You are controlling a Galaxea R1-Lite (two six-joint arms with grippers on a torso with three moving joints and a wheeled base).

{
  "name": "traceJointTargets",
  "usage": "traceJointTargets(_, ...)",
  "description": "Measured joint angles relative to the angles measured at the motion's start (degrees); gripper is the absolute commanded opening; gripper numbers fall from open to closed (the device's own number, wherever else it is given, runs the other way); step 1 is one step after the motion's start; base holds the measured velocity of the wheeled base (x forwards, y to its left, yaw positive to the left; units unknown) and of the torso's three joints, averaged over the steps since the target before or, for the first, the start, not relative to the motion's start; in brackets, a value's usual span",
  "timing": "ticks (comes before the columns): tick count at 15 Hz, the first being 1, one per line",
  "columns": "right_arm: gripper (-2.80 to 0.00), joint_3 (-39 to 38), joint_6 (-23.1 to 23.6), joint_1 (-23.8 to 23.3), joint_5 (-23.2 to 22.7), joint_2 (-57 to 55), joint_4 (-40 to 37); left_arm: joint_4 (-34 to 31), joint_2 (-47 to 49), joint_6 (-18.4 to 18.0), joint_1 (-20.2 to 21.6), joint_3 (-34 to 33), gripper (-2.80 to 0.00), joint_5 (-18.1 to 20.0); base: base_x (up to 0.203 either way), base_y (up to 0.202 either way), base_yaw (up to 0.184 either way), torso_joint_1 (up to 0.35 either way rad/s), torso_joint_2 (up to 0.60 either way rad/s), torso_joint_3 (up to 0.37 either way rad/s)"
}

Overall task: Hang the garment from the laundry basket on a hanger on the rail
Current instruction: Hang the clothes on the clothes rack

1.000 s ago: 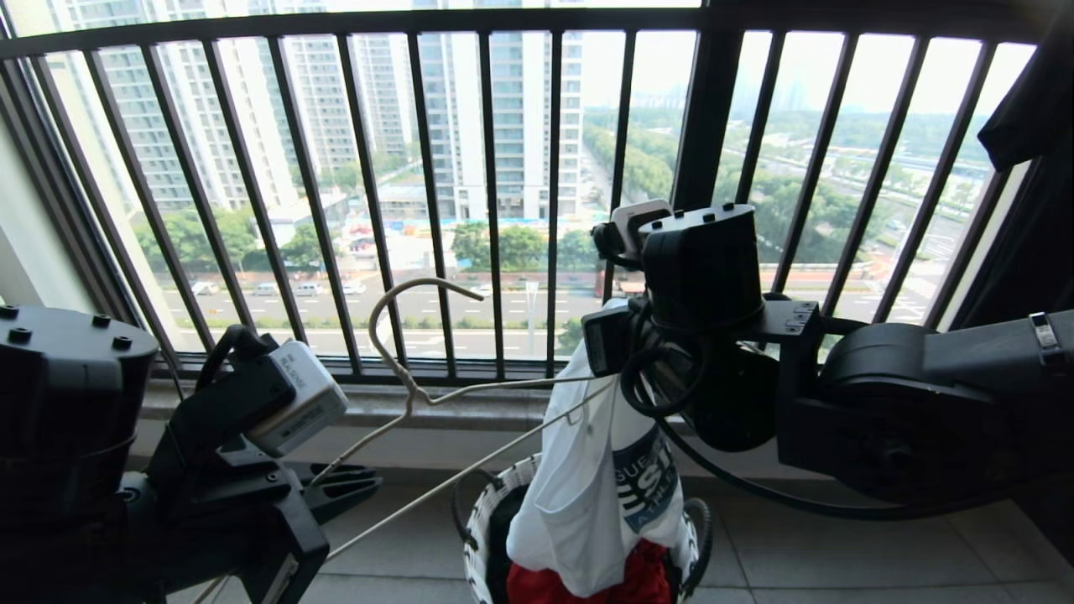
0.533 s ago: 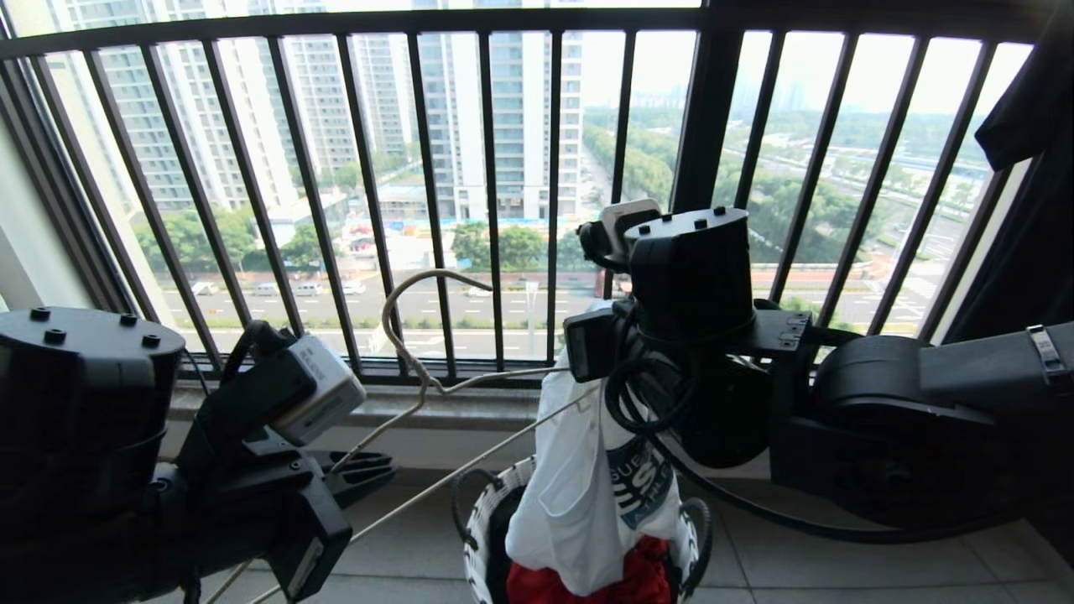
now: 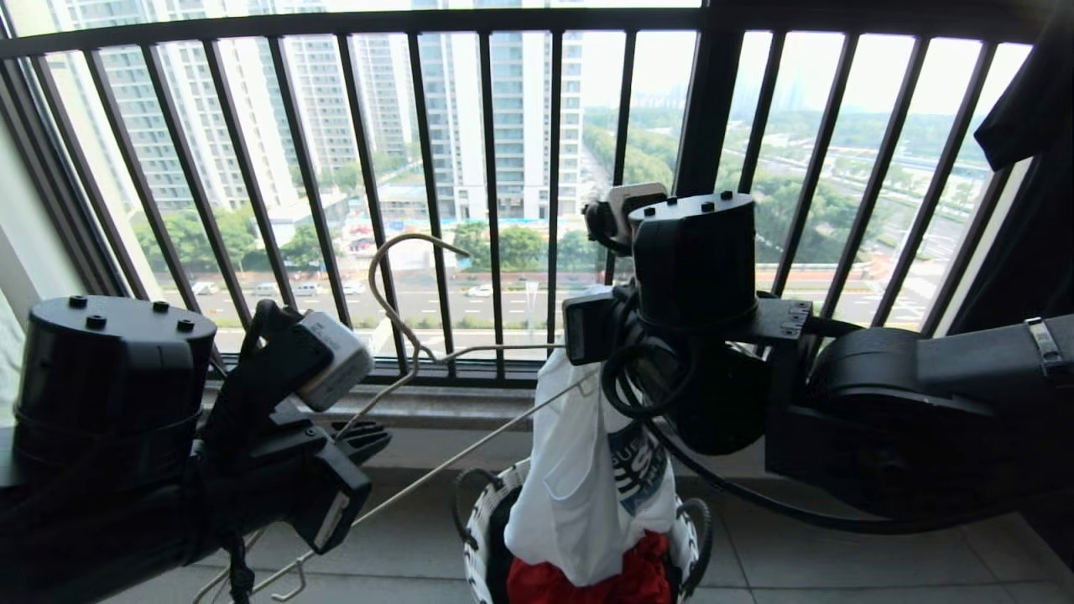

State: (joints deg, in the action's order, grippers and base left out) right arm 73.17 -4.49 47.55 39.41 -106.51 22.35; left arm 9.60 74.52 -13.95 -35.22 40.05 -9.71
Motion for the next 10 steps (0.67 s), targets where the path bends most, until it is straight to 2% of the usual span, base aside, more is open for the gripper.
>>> traceJointTargets(2,-2.80,0.71,0.03,-1.54,0.10,0.00,-0.02,2.84,0.68,0.11,0.05,0.28,-2.80,-2.87,0.000,0.000,0.000,0.000,0.00,0.000)
traceJointTargets(5,-2.80,1.99,0.11,-3.98,0.11,0.00,-0.28,3.13,1.07,0.04,0.07,0.75,-2.80,-5.82,0.000,0.000,0.000,0.000,0.00,0.000)
traceJointTargets(9,-2.80,2.37,0.20,-4.58,0.09,0.04,-0.42,3.17,2.95,0.06,0.07,1.65,-2.80,-11.76,0.000,0.000,0.000,0.000,0.00,0.000)
traceJointTargets(10,-2.80,2.39,0.20,-4.73,0.11,0.06,-0.44,3.19,3.37,0.09,0.07,1.98,-2.80,-12.22,0.000,0.000,0.000,0.000,0.00,0.000)
